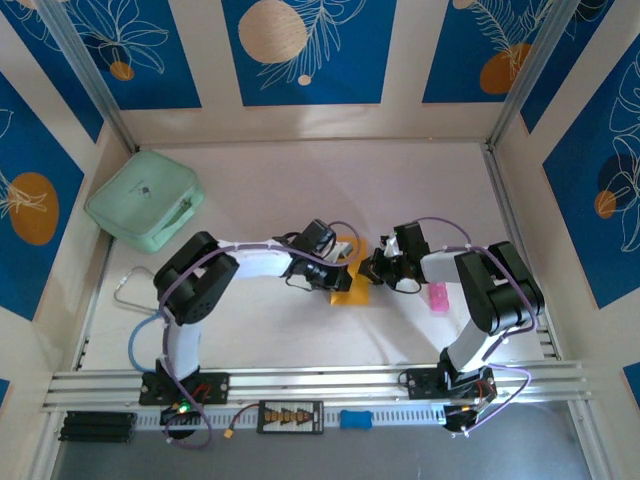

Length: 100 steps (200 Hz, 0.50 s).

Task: Fold a paper plane with a square sheet of paper (pick it up from the middle)
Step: Fold the triangle a second time at the center of the table.

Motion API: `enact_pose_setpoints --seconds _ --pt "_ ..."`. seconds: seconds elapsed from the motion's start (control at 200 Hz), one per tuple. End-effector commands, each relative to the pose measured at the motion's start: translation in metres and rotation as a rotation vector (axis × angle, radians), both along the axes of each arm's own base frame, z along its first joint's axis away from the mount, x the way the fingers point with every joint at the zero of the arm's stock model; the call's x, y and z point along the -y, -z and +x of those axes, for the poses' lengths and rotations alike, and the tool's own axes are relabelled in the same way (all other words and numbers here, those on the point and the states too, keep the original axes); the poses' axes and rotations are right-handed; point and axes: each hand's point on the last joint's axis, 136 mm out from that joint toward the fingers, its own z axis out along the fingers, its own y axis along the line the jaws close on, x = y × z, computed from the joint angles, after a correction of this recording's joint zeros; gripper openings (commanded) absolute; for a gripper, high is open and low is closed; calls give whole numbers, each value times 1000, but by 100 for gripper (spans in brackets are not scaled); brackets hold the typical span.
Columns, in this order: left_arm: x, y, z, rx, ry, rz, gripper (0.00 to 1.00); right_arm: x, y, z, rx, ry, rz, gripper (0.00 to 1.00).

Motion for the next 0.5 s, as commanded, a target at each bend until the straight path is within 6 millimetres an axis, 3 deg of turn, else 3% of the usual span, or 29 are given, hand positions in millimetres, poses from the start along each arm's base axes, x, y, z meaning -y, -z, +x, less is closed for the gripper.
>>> enact_pose_setpoints --seconds 0.0,0.19,0.495 --pt "-12 20 -14 -47 3 62 6 21 28 -22 -110 39 -104 0" --pt "-27 29 -24 -63 -3 106 6 22 28 -23 -111 40 -103 0" --pt "-41 25 -39 -72 2 108 7 22 29 -23 -114 40 -105 0"
